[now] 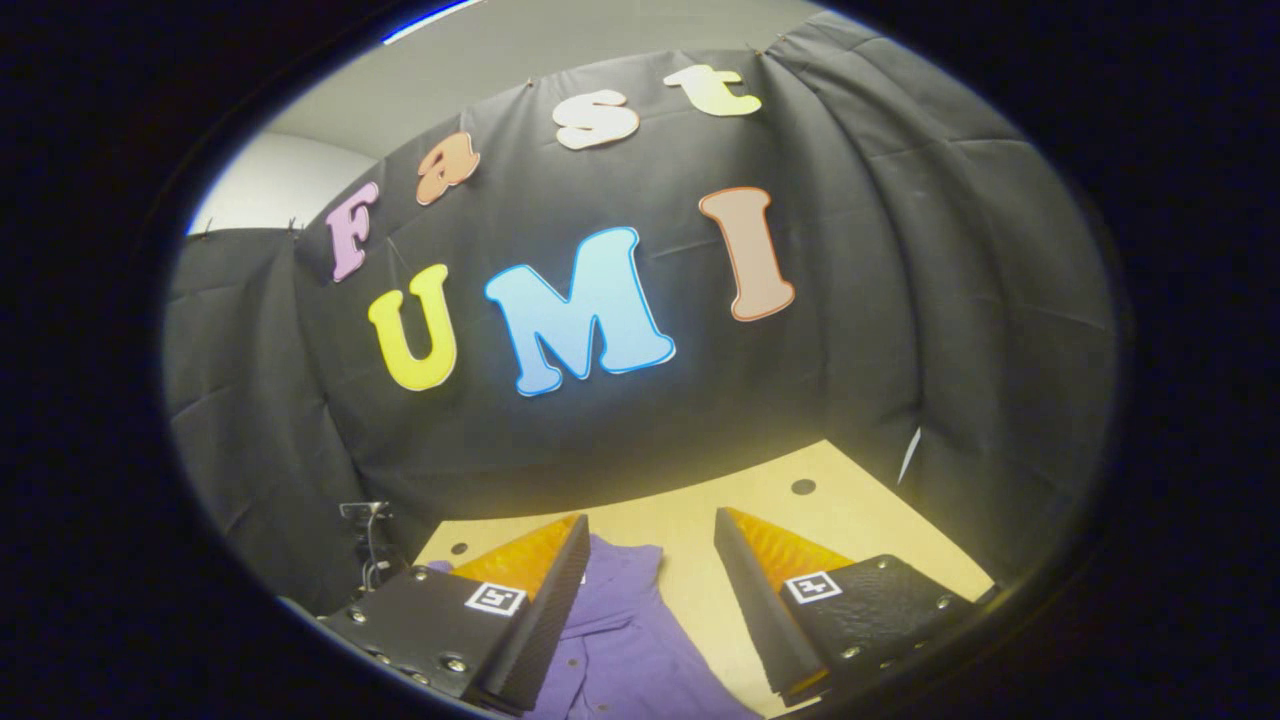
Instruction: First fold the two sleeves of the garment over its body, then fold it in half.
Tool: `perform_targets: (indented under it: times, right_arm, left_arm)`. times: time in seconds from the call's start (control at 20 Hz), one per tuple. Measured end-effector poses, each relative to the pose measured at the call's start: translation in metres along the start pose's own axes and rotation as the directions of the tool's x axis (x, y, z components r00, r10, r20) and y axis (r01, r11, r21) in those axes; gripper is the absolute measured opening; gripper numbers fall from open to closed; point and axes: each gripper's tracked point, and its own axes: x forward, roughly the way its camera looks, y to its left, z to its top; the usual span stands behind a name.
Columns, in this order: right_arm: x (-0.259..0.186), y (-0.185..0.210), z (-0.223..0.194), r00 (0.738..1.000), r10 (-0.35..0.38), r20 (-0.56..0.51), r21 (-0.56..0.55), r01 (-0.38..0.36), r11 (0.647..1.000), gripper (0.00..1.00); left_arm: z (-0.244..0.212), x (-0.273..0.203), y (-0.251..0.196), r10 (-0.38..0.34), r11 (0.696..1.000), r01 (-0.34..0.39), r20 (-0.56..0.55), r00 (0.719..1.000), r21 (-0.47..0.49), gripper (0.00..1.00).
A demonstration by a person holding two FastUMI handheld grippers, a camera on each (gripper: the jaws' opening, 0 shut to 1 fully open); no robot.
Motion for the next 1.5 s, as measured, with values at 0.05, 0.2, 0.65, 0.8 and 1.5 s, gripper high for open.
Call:
perform_targets:
  times: [0.05,0.2,0.65,0.8,1.5]
  right_arm:
    - [-0.002,0.000,-0.001,1.000,-0.001,0.003,0.004,0.001,1.000,0.79]
    - [-0.016,-0.003,0.003,1.000,-0.019,0.016,0.010,0.019,1.000,0.79]
    - [-0.047,-0.003,0.013,0.993,-0.097,0.066,-0.058,0.100,0.993,0.79]
    - [-0.051,0.016,0.011,0.996,-0.069,0.063,-0.060,0.073,0.996,0.79]
    - [-0.044,0.063,-0.012,0.999,0.047,0.025,-0.035,-0.046,0.998,0.79]
  left_arm:
    - [0.006,0.004,-0.018,-0.026,1.000,0.026,0.004,1.000,0.009,0.07]
    - [0.018,0.012,-0.078,-0.112,0.993,0.112,0.010,0.994,0.047,0.07]
    - [0.004,0.017,-0.235,-0.344,0.922,0.348,-0.057,0.937,0.170,0.07]
    - [-0.008,0.011,-0.264,-0.377,0.904,0.386,-0.083,0.923,0.183,0.07]
    - [-0.048,-0.010,-0.341,-0.529,0.796,0.564,-0.200,0.825,0.221,0.08]
